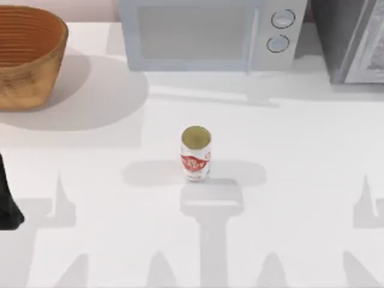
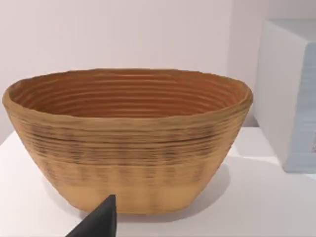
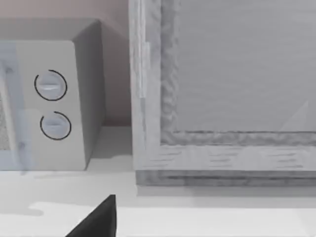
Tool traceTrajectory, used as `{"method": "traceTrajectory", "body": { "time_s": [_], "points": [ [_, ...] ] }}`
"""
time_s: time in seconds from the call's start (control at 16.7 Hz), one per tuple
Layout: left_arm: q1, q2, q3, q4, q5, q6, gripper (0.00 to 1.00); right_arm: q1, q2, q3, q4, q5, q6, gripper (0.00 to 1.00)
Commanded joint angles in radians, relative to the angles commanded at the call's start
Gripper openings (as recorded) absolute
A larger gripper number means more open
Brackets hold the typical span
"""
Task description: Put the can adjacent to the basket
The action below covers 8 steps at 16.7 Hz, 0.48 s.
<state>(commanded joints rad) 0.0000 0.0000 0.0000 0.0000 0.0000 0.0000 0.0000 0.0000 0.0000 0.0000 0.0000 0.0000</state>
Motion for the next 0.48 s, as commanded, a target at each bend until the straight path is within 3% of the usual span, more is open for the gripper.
{"method": "traceTrajectory", "body": {
  "time_s": [0.24,0.48],
  "points": [
    [-0.008,0.024,0.02,-0.016,0.002,0.0,1.0,0.0,0.0,0.0,0.0,0.0,0.0,1.0],
    [-0.055,0.18,0.144,-0.117,0.01,0.003,1.0,0.0,0.0,0.0,0.0,0.0,0.0,1.0]
  ]
}}
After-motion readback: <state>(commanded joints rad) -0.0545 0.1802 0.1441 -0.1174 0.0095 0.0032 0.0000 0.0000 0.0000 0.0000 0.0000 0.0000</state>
